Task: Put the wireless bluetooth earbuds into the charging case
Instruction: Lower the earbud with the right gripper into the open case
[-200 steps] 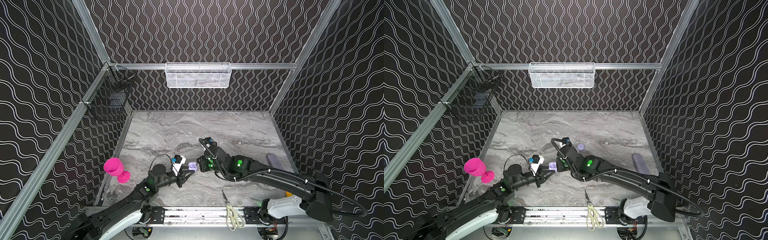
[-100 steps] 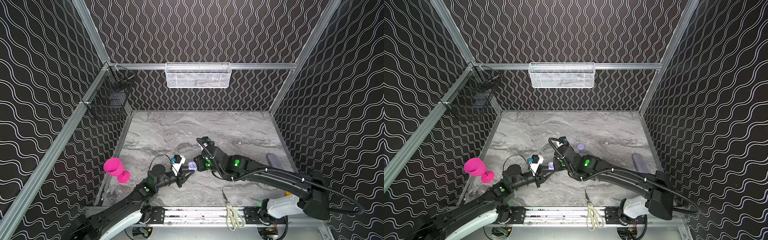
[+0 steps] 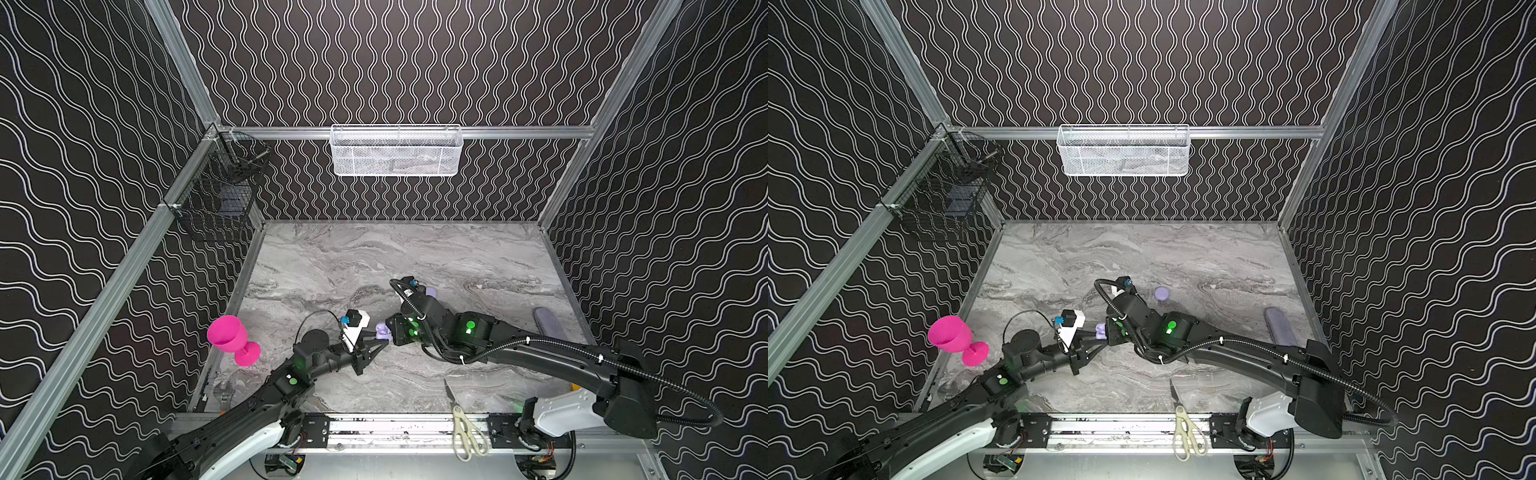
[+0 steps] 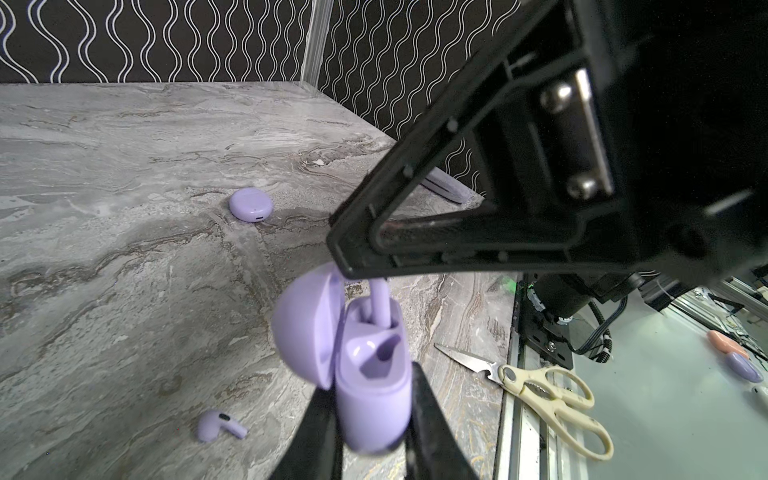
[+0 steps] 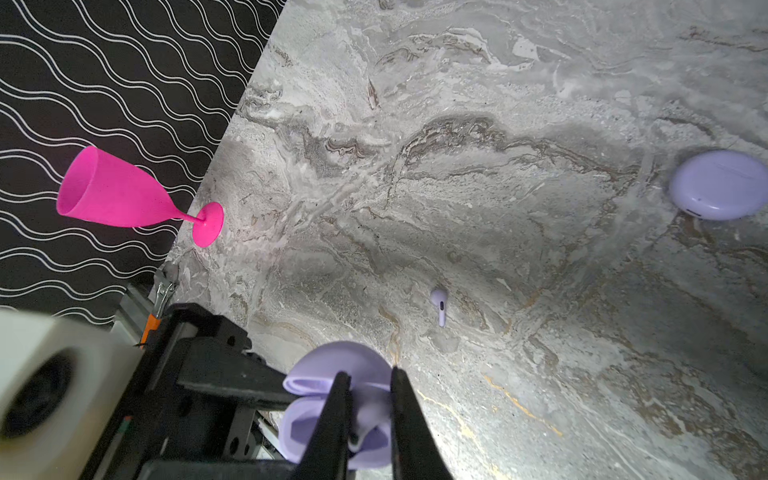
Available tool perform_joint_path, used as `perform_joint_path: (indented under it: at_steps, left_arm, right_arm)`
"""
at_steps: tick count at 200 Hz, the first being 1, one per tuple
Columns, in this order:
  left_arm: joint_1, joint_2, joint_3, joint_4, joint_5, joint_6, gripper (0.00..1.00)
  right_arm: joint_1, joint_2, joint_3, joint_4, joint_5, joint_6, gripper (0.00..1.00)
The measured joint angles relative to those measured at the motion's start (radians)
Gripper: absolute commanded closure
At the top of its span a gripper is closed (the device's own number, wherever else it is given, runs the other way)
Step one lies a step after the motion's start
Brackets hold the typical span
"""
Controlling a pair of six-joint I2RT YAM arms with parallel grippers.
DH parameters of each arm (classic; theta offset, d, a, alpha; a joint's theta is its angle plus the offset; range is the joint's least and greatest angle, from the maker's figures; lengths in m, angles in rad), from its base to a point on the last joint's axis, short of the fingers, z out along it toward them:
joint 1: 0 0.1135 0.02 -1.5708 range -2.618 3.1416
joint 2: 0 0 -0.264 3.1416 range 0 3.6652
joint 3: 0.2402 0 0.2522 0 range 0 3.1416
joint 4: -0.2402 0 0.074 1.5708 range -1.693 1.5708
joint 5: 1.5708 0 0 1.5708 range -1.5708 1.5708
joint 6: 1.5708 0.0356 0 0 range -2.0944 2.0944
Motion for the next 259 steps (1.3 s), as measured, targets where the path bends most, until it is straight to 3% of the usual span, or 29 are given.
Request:
perform_joint_path:
  at_steps: [184, 259]
  left_arm:
    - [0.0, -0.043, -0.005, -0.036, -0.04, 0.004, 0.77]
    - [0.0, -0.064, -0.008, -0.048, -0.056, 0.004, 0.77]
  right_arm:
    - [0.023, 0.021, 0.003, 0.003, -0.008, 0.019, 0.82]
    - [0.027, 0.025, -0.002, 0.014, -0.015, 0.026, 0.77]
